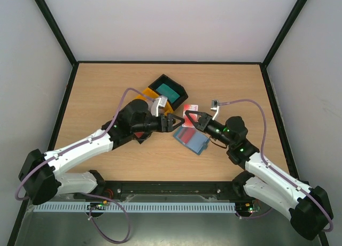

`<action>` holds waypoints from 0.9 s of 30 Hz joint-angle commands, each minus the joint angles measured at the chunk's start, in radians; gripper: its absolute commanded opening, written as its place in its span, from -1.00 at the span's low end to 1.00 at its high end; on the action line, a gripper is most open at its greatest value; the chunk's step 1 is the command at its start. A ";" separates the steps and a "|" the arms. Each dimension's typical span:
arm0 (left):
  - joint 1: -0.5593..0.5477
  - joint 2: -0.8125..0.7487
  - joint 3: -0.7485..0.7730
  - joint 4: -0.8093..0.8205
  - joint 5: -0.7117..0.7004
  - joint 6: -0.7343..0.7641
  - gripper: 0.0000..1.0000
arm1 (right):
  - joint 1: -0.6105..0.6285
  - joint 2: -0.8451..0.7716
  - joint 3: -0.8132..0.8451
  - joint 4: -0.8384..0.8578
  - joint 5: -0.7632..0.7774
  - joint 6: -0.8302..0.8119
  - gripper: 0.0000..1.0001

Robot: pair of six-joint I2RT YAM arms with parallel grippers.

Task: Put the credit cards into the card holder
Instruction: Insert the credit card into the card holder.

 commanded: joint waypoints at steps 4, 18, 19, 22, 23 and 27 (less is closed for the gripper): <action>-0.080 -0.012 -0.037 0.219 0.143 -0.184 0.29 | -0.001 -0.003 -0.014 0.290 -0.152 0.171 -0.96; -0.081 0.001 -0.067 0.298 0.130 -0.212 -0.95 | -0.002 -0.081 -0.018 0.138 -0.158 0.097 -0.87; -0.076 -0.002 -0.073 0.300 0.133 -0.209 -0.95 | -0.001 -0.086 -0.014 0.105 -0.148 0.080 -0.77; -0.043 -0.012 -0.095 0.311 0.168 -0.208 -0.95 | -0.001 -0.110 0.007 -0.009 -0.094 0.003 -0.49; -0.033 -0.016 -0.101 0.315 0.184 -0.208 -0.95 | -0.001 -0.123 0.008 -0.031 -0.077 -0.014 -0.47; -0.008 -0.035 -0.101 0.281 0.237 -0.198 -0.95 | -0.002 -0.172 -0.055 0.062 -0.110 0.020 -0.58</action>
